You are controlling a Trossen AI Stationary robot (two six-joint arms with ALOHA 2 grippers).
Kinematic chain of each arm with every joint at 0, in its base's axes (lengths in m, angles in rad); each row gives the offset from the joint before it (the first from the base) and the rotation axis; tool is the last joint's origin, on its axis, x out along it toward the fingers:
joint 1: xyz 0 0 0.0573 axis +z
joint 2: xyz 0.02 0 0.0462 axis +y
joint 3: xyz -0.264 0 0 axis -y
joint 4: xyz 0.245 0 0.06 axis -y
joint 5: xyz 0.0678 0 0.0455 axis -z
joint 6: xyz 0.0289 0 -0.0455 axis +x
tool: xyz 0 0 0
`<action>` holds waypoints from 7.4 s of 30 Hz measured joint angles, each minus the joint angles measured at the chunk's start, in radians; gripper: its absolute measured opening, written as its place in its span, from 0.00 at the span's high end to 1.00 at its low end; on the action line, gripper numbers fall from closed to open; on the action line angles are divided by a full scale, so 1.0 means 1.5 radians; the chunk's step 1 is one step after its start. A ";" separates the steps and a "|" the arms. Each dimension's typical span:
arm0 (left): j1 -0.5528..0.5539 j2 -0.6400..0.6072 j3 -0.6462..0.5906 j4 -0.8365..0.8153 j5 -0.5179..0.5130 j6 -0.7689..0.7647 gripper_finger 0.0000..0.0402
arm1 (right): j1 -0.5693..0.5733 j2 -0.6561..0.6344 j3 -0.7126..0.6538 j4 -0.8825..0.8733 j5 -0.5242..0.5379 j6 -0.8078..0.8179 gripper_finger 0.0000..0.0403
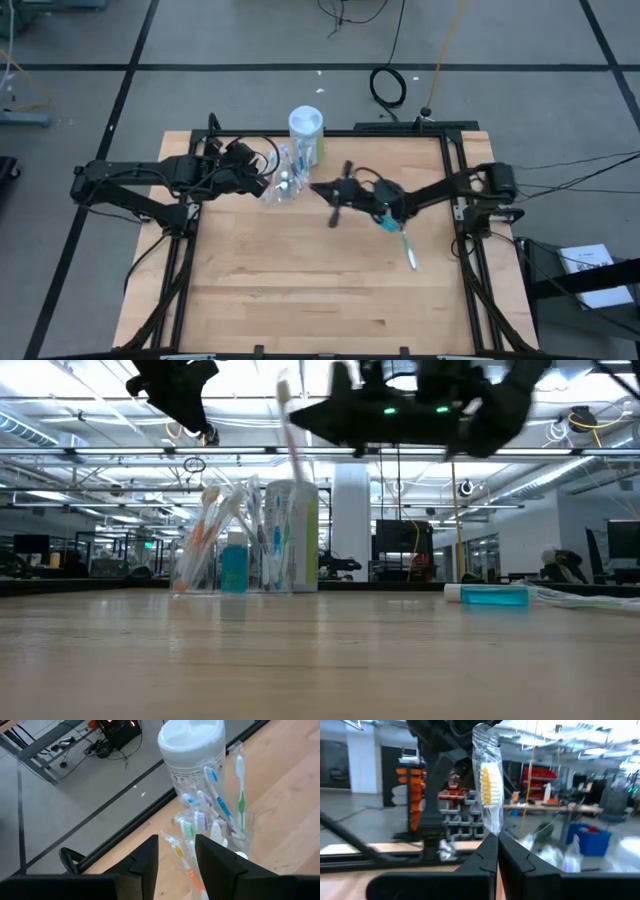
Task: Pick & Place toothbrushing station
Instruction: Put the orange toothbrush into the transparent organizer, then put the green toothbrush into the transparent organizer
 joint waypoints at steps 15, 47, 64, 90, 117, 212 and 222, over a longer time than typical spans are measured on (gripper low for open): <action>0.001 0.000 0.000 -0.001 -0.029 0.001 0.67 | -0.108 0.240 0.262 -0.004 0.036 -0.080 1.00; -0.001 0.000 -0.001 -0.003 -0.024 -0.010 0.67 | -0.077 0.254 0.192 -0.132 0.196 -0.094 0.87; -0.001 0.000 -0.001 -0.003 -0.019 -0.009 0.67 | 0.003 -0.055 0.191 -0.823 0.194 0.095 0.57; 0.001 0.003 -0.001 0.035 -0.034 0.002 0.67 | 0.151 -0.276 -0.104 -1.298 0.002 0.767 0.63; 0.002 0.003 -0.001 0.107 -0.021 0.046 0.67 | 0.141 -0.305 -0.175 -1.147 0.023 0.687 0.97; 0.053 0.228 -0.144 0.822 0.541 0.268 0.95 | 0.080 -0.369 -0.135 -0.604 0.090 0.144 0.63; 0.064 -0.026 -0.143 0.504 0.411 0.235 0.93 | 0.014 -0.366 -0.135 -0.764 0.088 0.319 0.51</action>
